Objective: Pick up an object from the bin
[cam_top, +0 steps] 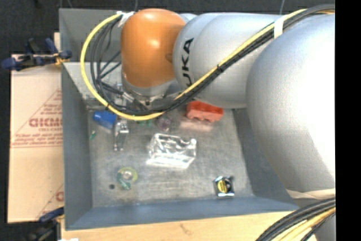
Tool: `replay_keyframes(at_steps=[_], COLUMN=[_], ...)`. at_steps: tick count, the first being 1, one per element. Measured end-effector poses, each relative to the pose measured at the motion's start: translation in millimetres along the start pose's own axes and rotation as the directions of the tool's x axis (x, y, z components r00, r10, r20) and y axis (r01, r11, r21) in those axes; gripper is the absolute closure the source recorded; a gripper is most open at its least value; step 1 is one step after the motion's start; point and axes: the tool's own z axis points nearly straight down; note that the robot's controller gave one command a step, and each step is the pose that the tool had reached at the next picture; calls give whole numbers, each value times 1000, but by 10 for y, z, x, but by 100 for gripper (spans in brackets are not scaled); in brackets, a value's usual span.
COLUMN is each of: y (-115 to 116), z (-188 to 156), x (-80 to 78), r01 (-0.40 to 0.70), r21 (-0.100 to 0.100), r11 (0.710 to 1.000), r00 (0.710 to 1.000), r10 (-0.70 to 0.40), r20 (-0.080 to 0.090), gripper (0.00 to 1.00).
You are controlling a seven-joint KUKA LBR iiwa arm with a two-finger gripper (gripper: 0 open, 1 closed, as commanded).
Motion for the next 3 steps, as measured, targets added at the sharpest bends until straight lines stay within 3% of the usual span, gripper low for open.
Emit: replay_keyframes(at_steps=[1, 2, 3], y=[252, 253, 153], z=[991, 957, -325], x=[-573, -576, -360], r01=[66, 62, 86], r21=[0, -2, -1], r11=[998, 998, 996], r00=[998, 998, 996], r10=[-66, -62, -86], r20=[8, 10, 18], gripper=[0, 100, 100])
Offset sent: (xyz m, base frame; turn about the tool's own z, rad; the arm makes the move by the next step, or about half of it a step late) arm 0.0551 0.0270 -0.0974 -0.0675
